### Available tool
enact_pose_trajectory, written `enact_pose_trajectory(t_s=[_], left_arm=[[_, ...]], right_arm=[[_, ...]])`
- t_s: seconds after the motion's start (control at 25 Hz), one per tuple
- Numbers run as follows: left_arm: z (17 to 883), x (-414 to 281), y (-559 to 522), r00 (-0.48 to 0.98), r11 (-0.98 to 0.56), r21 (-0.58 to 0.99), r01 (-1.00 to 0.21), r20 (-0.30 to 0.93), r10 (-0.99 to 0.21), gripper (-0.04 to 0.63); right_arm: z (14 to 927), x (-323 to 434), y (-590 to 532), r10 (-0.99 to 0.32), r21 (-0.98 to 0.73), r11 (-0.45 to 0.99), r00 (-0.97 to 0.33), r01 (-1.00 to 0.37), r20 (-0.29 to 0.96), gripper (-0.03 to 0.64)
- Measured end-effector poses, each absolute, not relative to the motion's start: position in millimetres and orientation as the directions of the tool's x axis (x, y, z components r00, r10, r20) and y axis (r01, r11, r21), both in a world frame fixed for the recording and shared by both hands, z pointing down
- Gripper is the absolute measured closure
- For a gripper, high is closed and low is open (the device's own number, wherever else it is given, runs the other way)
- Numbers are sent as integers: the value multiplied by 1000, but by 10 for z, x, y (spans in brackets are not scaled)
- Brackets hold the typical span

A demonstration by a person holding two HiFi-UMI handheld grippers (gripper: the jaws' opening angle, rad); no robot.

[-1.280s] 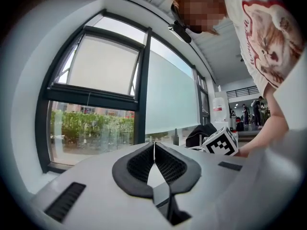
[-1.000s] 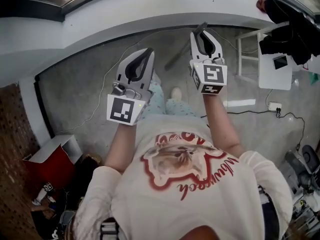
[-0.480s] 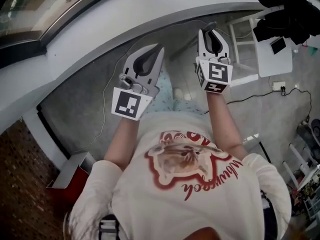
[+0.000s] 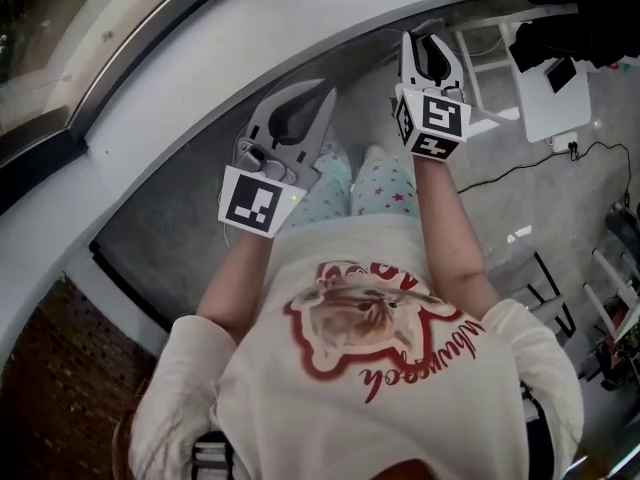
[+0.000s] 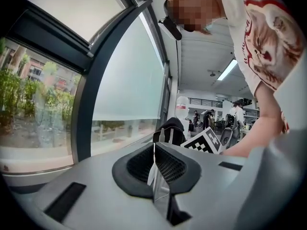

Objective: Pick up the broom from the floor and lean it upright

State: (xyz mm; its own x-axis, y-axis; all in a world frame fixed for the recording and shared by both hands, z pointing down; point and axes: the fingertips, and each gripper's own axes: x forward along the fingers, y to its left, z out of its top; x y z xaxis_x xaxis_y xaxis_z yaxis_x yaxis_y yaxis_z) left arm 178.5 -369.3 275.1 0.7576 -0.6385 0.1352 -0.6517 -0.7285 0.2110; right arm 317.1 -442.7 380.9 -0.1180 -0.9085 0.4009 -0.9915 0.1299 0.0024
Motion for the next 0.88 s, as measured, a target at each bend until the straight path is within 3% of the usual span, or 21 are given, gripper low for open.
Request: enact_pose_trajectory(t_s=[0.88], left_arm=[[3171, 1491, -4016, 585, -522, 294, -801, 197, -787, 571]], right_arm=[[4089, 3004, -5739, -887, -8, 269, -251, -963, 388, 518]])
